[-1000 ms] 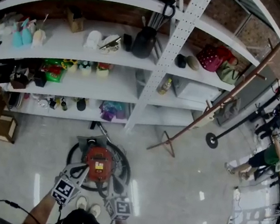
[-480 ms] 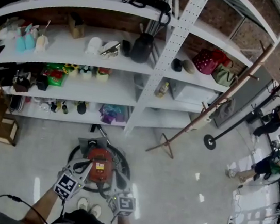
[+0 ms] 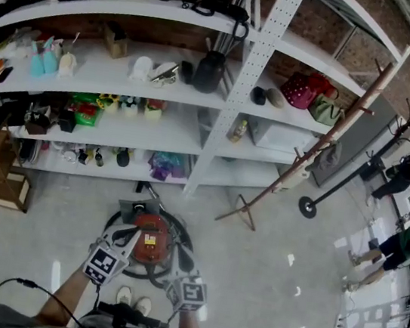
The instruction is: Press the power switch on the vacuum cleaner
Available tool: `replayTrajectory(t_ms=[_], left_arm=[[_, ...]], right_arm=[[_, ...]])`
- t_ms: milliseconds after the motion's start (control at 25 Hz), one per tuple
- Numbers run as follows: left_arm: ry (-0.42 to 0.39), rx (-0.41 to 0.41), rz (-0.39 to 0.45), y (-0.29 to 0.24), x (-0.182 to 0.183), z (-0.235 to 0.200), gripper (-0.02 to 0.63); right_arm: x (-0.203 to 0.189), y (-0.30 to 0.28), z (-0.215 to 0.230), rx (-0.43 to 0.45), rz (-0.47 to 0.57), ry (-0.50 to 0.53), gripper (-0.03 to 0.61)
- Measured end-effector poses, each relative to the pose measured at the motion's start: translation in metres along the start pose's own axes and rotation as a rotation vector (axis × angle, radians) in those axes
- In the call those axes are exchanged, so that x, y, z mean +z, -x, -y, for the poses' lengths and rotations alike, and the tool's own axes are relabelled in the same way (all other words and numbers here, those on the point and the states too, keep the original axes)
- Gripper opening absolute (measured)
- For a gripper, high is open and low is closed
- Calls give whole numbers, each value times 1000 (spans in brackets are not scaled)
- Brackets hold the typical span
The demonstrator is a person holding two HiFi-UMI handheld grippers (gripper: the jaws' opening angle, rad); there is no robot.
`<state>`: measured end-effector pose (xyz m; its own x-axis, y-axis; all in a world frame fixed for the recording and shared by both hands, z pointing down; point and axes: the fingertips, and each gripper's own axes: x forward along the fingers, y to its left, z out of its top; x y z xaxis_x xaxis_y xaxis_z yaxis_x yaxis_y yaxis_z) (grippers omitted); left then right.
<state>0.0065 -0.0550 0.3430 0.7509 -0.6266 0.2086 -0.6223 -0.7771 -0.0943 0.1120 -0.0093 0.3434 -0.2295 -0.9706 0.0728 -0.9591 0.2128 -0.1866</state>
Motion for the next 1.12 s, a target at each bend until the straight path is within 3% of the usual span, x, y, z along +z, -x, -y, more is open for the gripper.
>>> replayTrajectory(t_ms=[1120], left_arm=[[-11,88,49,46,18,-6,6]], right_arm=[[10,35,-22,54,30,14,11]])
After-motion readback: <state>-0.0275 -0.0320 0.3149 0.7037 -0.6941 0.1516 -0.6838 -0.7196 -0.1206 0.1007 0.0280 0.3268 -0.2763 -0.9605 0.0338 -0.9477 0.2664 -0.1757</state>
